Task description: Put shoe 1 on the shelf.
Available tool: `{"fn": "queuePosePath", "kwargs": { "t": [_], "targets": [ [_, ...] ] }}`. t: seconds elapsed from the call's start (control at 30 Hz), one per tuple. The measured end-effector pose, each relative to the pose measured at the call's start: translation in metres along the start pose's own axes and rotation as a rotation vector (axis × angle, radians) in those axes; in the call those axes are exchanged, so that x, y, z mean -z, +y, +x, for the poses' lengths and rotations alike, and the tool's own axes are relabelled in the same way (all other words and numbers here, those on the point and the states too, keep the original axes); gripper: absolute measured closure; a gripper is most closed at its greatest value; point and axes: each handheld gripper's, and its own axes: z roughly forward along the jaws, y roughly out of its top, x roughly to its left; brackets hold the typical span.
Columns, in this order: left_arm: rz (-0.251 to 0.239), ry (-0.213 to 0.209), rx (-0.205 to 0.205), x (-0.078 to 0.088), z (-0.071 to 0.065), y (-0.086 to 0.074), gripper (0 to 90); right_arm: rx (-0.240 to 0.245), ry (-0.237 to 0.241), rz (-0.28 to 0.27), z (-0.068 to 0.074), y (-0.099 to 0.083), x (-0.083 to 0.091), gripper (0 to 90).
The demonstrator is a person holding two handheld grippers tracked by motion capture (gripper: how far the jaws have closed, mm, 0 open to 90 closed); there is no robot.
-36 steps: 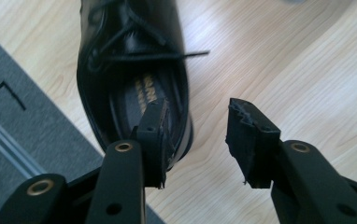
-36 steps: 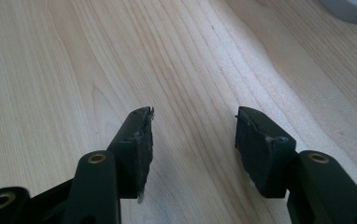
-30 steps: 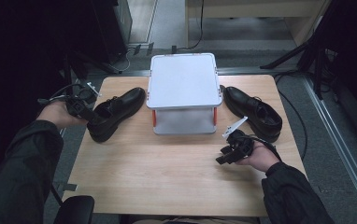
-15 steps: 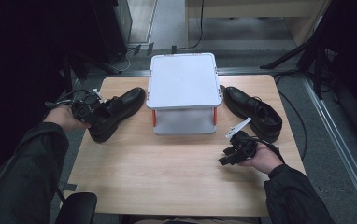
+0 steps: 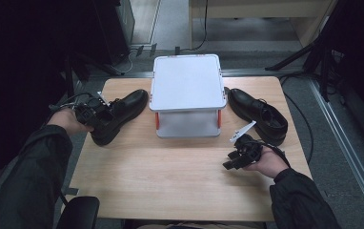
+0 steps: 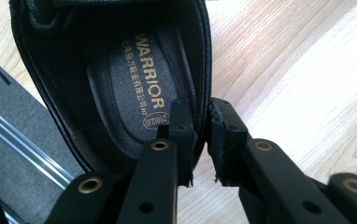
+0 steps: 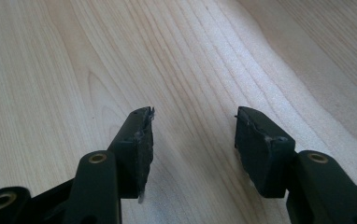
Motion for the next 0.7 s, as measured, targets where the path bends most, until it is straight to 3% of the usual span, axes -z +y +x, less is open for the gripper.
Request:
{"fn": "queuePosePath", "kwargs": {
  "t": [0.23, 0.47, 0.57, 0.7],
  "targets": [
    [0.016, -0.026, 0.016, 0.004, -0.009, 0.012, 84.1, -0.004, 0.001, -0.001, 0.0, 0.001, 0.0, 47.5],
    [-0.004, -0.054, 0.104, 0.018, -0.024, 0.037, 84.6, -0.005, 0.003, 0.002, 0.0, 0.001, 0.0, 47.5],
    [-0.002, -0.056, 0.137, 0.019, -0.035, 0.05, 84.4, -0.005, 0.003, 0.003, -0.001, 0.001, 0.0, 47.5],
    [-0.008, -0.081, 0.213, 0.015, -0.045, 0.063, 84.4, -0.006, 0.001, 0.002, -0.001, 0.0, 0.0, 47.6]
  ]
}}
